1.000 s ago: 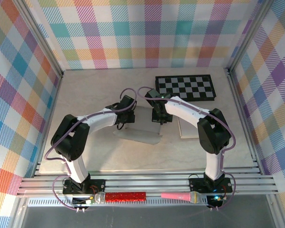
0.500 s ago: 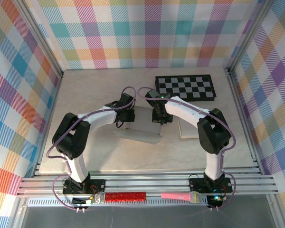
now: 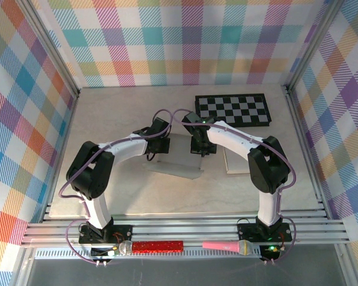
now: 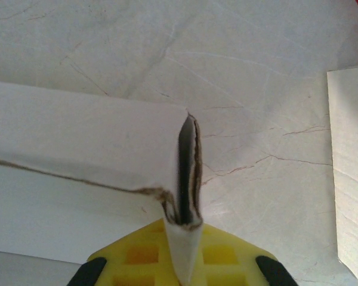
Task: Fold the paper box
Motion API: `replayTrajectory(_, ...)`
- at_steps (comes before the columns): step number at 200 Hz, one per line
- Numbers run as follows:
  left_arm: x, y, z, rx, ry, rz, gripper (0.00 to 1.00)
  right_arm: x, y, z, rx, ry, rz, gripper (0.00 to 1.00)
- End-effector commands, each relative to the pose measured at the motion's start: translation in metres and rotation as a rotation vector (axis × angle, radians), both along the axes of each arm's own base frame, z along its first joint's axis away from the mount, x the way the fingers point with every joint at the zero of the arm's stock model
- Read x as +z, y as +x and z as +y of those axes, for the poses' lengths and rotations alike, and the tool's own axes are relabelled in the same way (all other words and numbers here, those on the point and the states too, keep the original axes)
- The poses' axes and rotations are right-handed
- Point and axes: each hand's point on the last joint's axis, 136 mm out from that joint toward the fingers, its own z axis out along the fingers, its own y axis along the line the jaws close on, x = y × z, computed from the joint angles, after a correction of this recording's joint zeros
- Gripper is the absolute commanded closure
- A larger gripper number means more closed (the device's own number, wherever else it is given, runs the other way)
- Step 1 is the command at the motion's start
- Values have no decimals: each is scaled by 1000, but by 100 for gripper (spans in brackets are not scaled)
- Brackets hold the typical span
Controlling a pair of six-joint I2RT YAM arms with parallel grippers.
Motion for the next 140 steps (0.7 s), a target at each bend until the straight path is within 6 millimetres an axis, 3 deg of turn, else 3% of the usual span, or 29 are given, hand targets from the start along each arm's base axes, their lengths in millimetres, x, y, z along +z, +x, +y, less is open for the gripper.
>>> replayTrajectory(1, 5, -10, 26, 86, 137, -34, 100, 7, -8, 0, -10, 11, -1, 100)
replayTrajectory(36, 8, -18, 35, 155, 222, -79, 100, 6, -9, 0, -16, 7, 4, 100)
replayTrajectory(118, 12, -17, 13, 83, 201, -79, 100, 6, -11, 2, -19, 15, 13, 100)
replayTrajectory(140, 10, -24, 9, 55, 159, -57, 87, 6, -11, 1, -18, 16, 14, 100)
